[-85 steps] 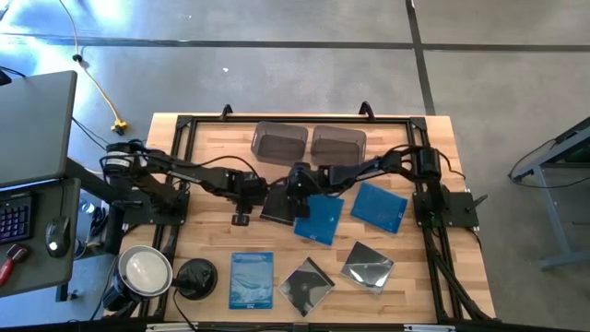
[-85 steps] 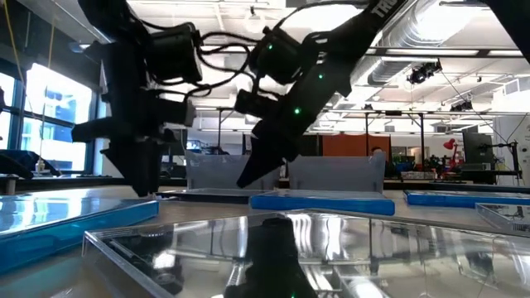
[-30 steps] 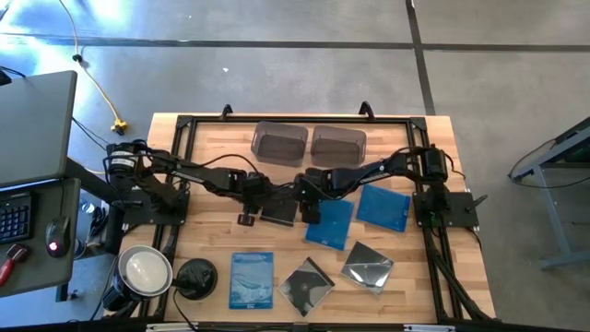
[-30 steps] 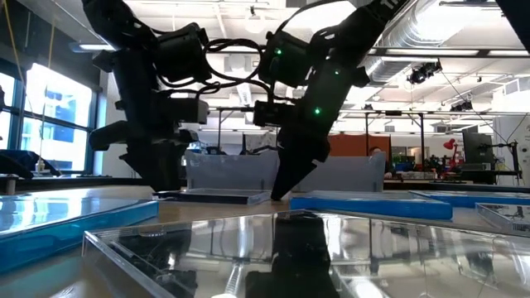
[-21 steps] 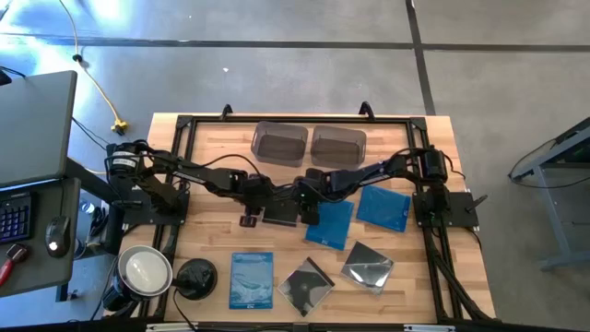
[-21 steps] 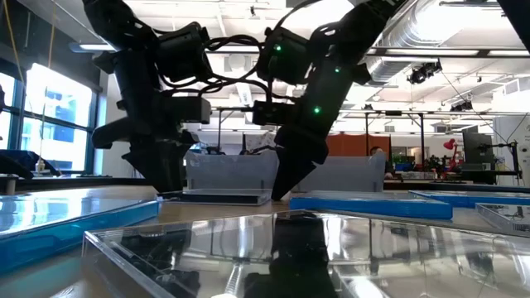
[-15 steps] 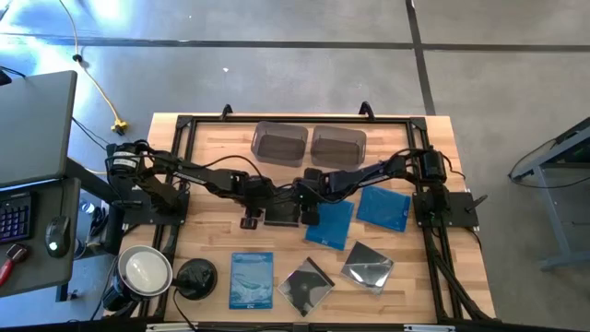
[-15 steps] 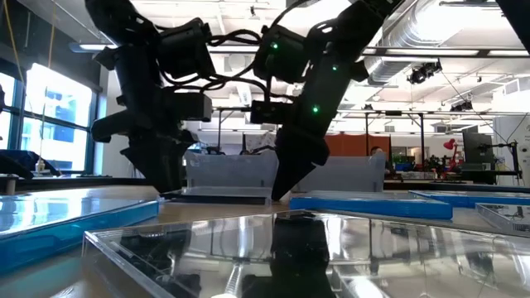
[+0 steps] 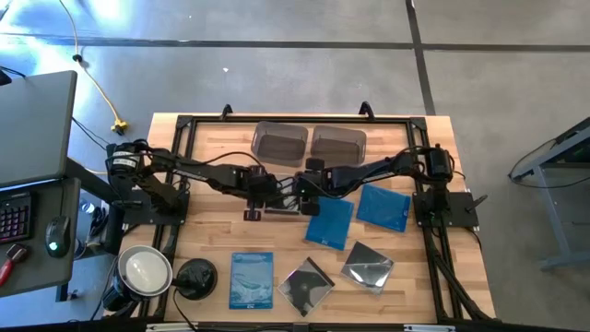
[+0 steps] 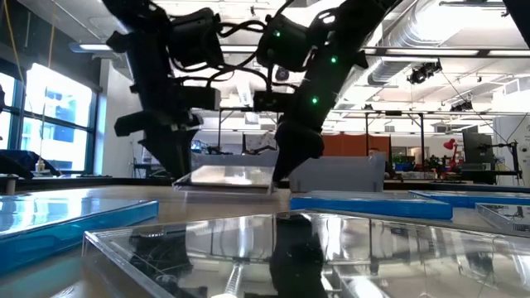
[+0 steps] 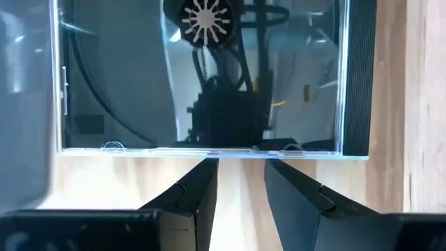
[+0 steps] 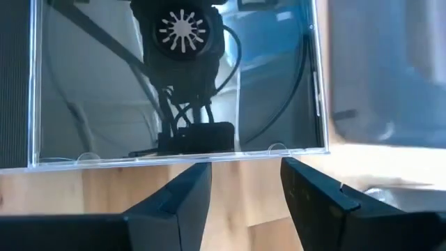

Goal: Pick & place jewel cases by type
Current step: Put the top black cd case into the left black bin

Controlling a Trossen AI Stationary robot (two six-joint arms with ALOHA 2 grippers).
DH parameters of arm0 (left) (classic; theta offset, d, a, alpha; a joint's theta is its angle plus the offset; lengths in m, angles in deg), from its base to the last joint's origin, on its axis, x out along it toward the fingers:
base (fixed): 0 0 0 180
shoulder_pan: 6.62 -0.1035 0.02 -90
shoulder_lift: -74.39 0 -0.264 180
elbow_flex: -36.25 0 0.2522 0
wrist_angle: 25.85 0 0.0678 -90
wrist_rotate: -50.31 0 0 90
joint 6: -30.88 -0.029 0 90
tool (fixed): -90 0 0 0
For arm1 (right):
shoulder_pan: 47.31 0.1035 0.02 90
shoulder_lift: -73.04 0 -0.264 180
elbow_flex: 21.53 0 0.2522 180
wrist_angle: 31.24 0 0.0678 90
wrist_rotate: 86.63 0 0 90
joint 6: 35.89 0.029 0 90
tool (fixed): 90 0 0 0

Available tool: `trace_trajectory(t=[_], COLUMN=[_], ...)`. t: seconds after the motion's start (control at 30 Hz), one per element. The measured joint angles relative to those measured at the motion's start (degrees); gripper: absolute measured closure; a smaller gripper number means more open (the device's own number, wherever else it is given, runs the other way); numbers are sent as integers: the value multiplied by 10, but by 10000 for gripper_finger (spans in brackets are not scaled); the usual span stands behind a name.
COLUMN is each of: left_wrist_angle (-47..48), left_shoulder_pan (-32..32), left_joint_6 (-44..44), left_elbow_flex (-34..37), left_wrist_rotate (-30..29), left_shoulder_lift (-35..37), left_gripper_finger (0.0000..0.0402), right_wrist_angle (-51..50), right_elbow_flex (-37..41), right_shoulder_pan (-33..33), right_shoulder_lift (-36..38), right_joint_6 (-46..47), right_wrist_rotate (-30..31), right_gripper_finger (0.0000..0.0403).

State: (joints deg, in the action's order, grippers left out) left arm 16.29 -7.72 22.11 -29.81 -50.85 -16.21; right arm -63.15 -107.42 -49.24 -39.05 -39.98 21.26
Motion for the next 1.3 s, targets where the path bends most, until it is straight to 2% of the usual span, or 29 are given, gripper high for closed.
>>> trace_trajectory(t=[0.23, 0.5, 0.67, 0.93, 1.13, 1.3], left_wrist_angle=[83, 150, 179, 171, 124, 113], left_shoulder_pan=[-1, -2, -35, -141, -201, -227], left_joint_6=[-5, -37, -73, -132, -169, -184], left_elbow_flex=[-53, -109, -150, -191, -193, -193], left_wrist_rotate=[-63, -141, -197, -189, -169, -136], left_shoulder_lift=[1, 1, 1, 1, 1, -5], left_gripper_finger=[283, 283, 283, 283, 283, 283], right_wrist_angle=[15, 33, 52, 153, 222, 233], right_elbow_flex=[0, 0, -1, -3, -4, -4], right_shoulder_pan=[-13, -38, -73, -144, -187, -200], right_shoulder_lift=[23, 62, 74, 75, 77, 77], right_joint_6=[-39, -99, -134, -179, -191, -199], right_wrist_rotate=[47, 72, 72, 68, 14, -8], right_gripper_finger=[231, 231, 231, 231, 231, 231])
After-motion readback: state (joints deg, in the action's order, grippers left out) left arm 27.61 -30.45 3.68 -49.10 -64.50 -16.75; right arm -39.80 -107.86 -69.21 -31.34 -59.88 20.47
